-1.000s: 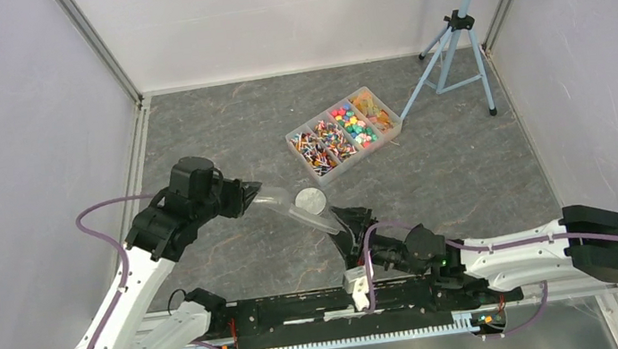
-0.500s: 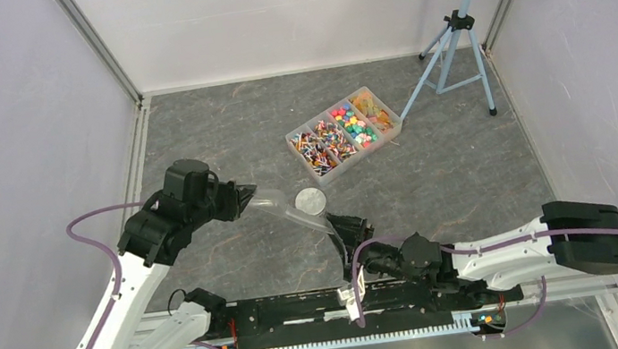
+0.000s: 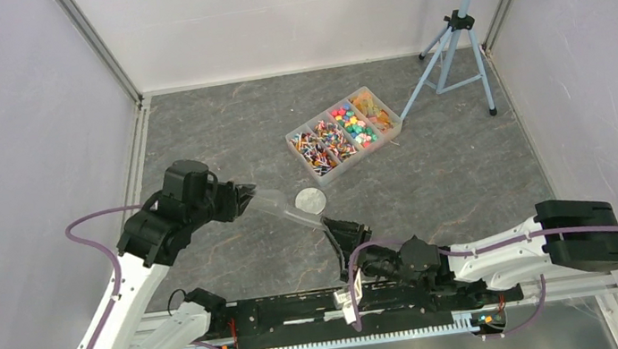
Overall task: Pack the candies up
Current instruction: Pick up the spatula from the corner of the board.
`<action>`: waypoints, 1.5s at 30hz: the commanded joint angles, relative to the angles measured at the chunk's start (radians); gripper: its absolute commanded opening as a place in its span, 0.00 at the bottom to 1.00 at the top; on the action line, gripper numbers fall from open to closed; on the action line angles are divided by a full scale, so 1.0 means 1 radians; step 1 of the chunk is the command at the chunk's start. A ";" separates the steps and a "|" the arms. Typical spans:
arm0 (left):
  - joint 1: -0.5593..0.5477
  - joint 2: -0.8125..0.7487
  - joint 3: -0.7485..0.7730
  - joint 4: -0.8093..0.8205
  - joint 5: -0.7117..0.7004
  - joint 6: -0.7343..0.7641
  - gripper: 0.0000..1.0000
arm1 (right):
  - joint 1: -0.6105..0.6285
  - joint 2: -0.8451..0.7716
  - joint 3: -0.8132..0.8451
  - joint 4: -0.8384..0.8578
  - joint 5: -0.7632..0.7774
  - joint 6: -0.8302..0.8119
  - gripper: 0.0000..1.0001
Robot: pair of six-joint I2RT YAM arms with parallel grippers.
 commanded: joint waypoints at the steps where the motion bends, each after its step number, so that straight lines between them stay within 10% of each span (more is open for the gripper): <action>1: -0.002 -0.024 0.013 0.023 -0.017 -0.018 0.37 | 0.007 -0.016 0.037 0.044 0.038 0.094 0.09; 9: -0.003 -0.091 -0.016 0.210 -0.158 0.349 0.88 | 0.004 -0.108 0.057 -0.050 0.168 0.399 0.02; 16: -0.003 -0.101 -0.015 0.343 -0.034 0.802 0.89 | -0.001 -0.261 0.169 -0.419 0.297 0.834 0.00; 25: -0.002 -0.031 -0.048 0.437 0.210 0.896 0.88 | -0.039 -0.382 0.382 -0.915 0.296 1.272 0.00; 45: 0.092 0.062 -0.044 0.356 0.320 0.892 0.81 | -0.045 -0.453 0.425 -0.996 0.177 1.360 0.00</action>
